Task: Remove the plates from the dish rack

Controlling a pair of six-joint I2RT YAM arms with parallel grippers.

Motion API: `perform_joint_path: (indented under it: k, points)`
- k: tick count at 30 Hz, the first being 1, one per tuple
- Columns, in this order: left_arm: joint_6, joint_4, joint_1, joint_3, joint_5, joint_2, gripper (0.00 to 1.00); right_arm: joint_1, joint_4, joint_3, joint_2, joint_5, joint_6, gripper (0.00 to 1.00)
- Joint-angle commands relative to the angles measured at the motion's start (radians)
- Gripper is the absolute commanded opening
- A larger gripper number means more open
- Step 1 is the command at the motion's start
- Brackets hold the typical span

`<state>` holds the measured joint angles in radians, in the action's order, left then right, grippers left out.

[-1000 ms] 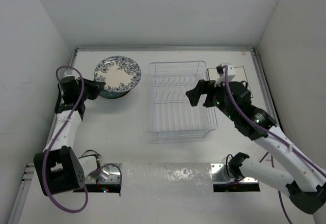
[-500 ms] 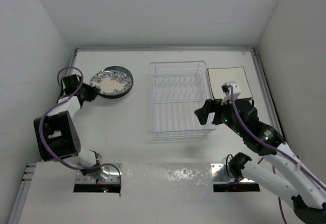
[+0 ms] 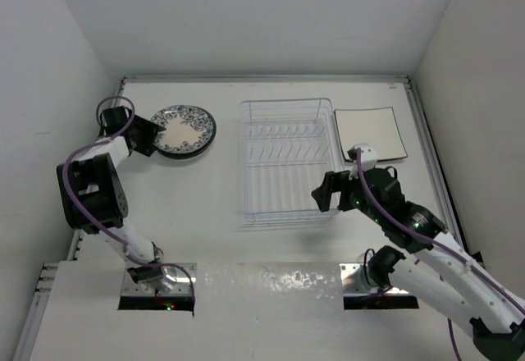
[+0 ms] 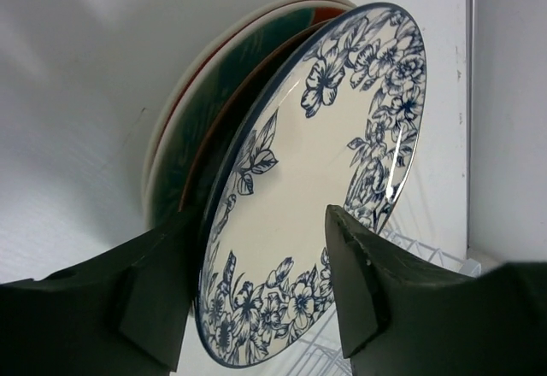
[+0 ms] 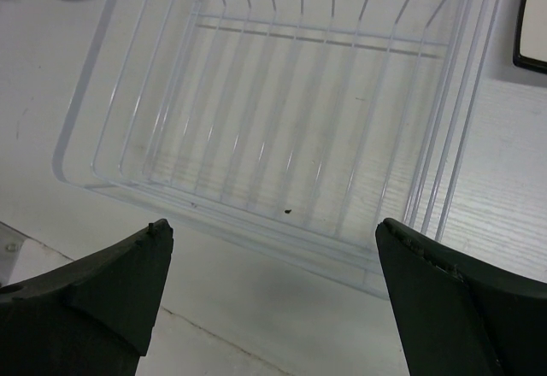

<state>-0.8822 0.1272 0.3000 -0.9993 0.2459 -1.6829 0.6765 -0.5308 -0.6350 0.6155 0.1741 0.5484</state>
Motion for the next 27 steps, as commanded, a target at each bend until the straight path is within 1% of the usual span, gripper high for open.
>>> perform_joint_path:
  k: [1,2,3,4,6,7,8,11,15,19,21,25,27]
  points:
    - [0.028,0.035,-0.036,-0.1,-0.013,-0.027,0.56,0.0,0.068,0.023,-0.008,-0.012,0.015,0.99]
    - [0.034,0.054,-0.053,-0.129,-0.043,-0.034,0.63,0.0,0.072,0.027,-0.011,-0.015,0.015,0.99]
    - [0.038,0.089,-0.059,-0.143,-0.06,-0.046,0.64,0.0,0.072,0.032,-0.011,-0.016,0.015,0.99]
    - [0.043,0.106,-0.067,-0.157,-0.092,-0.05,0.67,0.0,0.071,0.034,-0.013,-0.016,0.015,0.99]
    - [0.054,0.15,-0.084,-0.2,-0.114,-0.066,0.71,0.0,0.063,0.035,-0.019,-0.013,0.012,0.99]
    - [0.06,0.164,-0.09,-0.212,-0.131,-0.07,0.78,0.0,0.058,0.035,-0.022,-0.013,0.008,0.99]
    - [0.066,0.222,-0.096,-0.246,-0.148,-0.08,0.83,0.0,0.046,0.035,-0.029,-0.012,0.008,0.99]
    - [0.065,0.271,-0.099,-0.263,-0.212,-0.072,0.97,0.001,0.025,0.031,-0.046,-0.01,0.004,0.99]
    - [0.066,0.319,-0.101,-0.288,-0.241,-0.06,0.98,0.001,0.0,0.012,-0.075,-0.002,-0.001,0.99]
    - [0.095,0.412,-0.105,-0.369,-0.296,-0.072,1.0,0.0,-0.029,-0.008,-0.082,0.018,-0.008,0.99]
    - [0.114,0.451,-0.105,-0.398,-0.292,-0.096,1.0,0.0,-0.052,-0.018,-0.077,0.041,-0.013,0.99]
    - [0.173,0.554,-0.107,-0.524,-0.257,-0.185,1.0,0.0,-0.075,-0.025,-0.072,0.062,-0.024,0.99]
    - [0.184,0.574,-0.108,-0.536,-0.252,-0.212,1.0,0.0,-0.077,-0.025,-0.072,0.059,-0.025,0.99]
